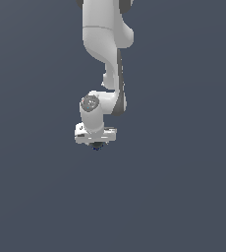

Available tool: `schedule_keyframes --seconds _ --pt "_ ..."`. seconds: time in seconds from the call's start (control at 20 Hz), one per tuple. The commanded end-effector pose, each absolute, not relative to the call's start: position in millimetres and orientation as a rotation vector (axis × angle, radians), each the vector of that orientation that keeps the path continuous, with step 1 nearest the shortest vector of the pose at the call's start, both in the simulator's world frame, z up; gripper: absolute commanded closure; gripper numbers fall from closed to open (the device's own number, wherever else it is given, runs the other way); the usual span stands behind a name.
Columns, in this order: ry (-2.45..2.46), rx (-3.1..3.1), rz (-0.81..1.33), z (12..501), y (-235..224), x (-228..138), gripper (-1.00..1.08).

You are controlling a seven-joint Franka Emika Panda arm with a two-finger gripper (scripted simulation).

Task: Pick up the object and move it to a goal position.

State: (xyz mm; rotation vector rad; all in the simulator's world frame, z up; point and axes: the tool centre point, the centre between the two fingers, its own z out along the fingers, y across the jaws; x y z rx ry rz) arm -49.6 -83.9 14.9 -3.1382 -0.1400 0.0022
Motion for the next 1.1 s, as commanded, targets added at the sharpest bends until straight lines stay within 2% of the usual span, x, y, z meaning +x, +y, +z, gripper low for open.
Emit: schedule_keyframes --seconds 0.0,0.65,1.05 --pt "-0.141 -3.138 0.000 14 -84 -49 1.08" --pt "-0.136 -3.139 0.000 15 -82 -50 1.08" --pt "-0.136 -3.139 0.000 20 -41 -61 1.08"
